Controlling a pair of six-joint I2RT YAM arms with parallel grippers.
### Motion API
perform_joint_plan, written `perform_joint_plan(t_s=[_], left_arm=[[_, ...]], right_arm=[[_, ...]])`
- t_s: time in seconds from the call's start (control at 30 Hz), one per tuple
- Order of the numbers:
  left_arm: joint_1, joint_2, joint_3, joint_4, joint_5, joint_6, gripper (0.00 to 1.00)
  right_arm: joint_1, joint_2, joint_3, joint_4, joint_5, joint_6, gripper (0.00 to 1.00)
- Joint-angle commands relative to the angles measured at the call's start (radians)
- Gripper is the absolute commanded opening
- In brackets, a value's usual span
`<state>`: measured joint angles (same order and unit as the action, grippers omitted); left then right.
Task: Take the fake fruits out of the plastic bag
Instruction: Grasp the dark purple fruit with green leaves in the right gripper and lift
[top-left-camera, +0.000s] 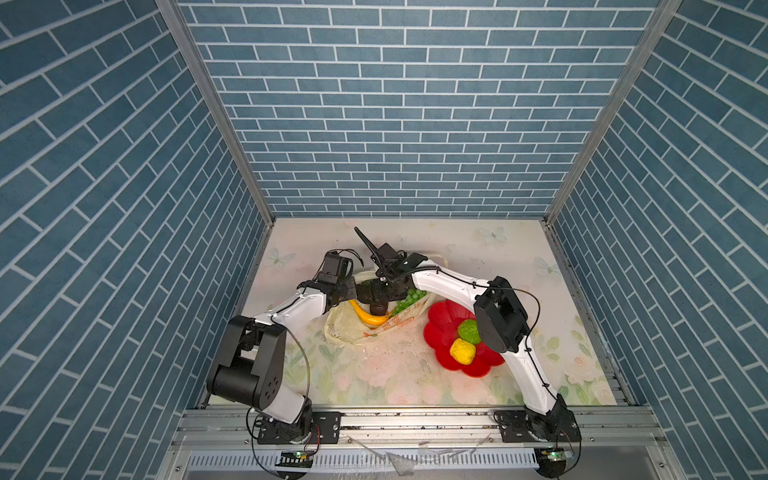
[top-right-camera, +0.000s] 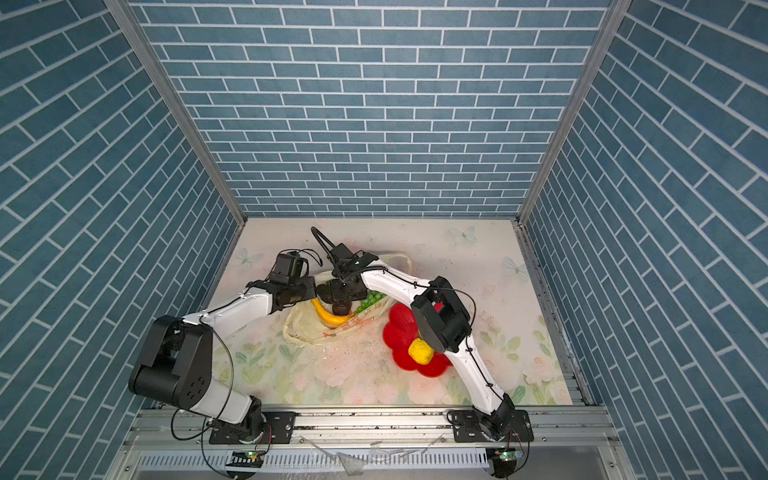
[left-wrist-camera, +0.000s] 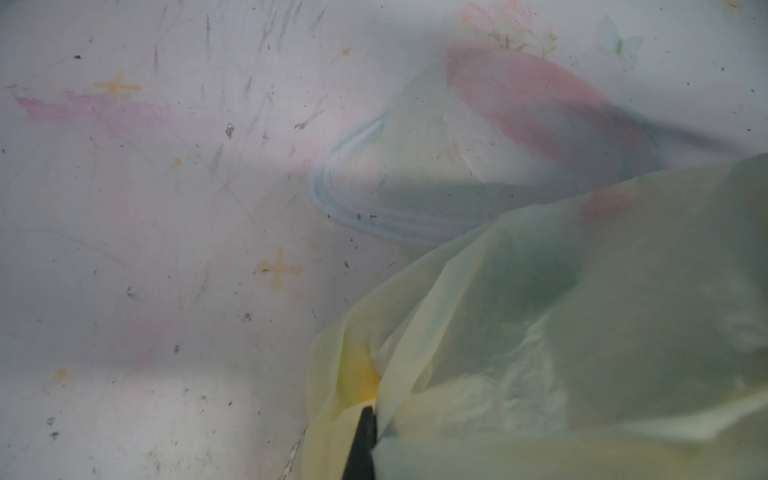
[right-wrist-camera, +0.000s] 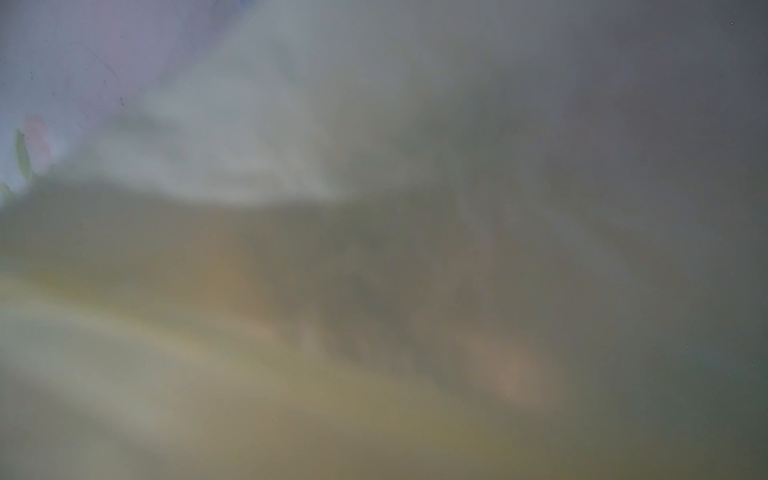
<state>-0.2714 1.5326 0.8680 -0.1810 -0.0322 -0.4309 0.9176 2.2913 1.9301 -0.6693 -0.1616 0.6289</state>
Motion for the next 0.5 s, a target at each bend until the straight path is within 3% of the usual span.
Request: perform_joint_plan(t_s=[0.0,0.3,0.47], left_arm=[[0.009,-0.012,-0.02,0.002,-0.006,0.003,0.0],[0.009,-0.017,-0.021,0.002,-0.009,0.002,0.0],[0.009,-0.018,-0.02,0.002,-0.011,0.005,0.0]], right_arm=[[0.007,0.035,-0.026,-0.013,-0.014,0.045,0.67],[0.006,0.069,-0.005,-0.04,-0.028,0.049,0.68],[0.006,0.058,-0.016,-0.02,-0.023,0.045,0.6]])
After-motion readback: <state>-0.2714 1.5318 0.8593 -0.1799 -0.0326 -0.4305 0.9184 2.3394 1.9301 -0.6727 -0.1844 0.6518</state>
